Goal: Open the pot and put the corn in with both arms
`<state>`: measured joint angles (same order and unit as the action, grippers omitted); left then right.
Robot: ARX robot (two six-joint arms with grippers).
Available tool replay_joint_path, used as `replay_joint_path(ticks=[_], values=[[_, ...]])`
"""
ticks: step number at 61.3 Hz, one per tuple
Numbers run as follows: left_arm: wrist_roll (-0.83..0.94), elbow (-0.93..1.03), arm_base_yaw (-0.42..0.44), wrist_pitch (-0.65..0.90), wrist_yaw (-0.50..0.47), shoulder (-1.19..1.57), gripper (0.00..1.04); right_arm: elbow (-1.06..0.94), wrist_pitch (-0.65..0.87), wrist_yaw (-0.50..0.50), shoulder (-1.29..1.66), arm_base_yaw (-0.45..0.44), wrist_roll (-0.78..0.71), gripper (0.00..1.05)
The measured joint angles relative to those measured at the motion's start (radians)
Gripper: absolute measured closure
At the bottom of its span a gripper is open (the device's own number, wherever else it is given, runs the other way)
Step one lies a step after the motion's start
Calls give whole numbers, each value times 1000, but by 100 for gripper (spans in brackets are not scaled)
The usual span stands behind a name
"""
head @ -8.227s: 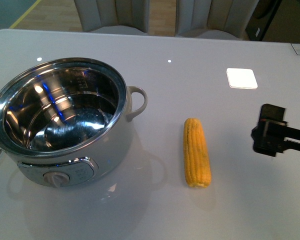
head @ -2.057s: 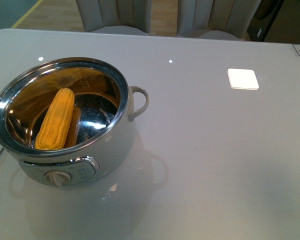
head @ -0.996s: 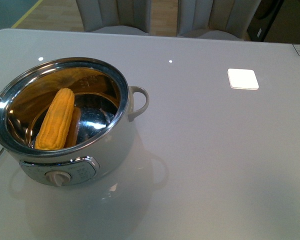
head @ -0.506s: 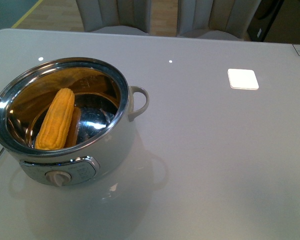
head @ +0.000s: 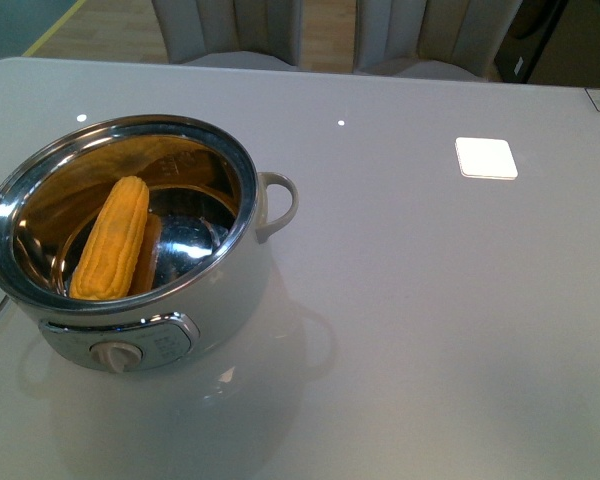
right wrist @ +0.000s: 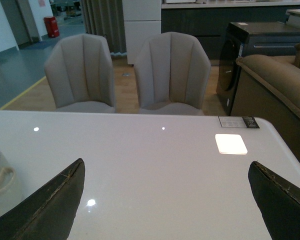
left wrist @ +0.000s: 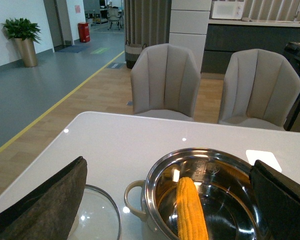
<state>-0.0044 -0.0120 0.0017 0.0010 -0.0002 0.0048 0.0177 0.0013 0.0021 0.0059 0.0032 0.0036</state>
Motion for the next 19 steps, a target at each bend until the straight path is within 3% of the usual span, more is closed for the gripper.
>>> replay_joint_path(ticks=[19], values=[[0,0,0,0,0,0,7,0,0,0,0,0,0,9]])
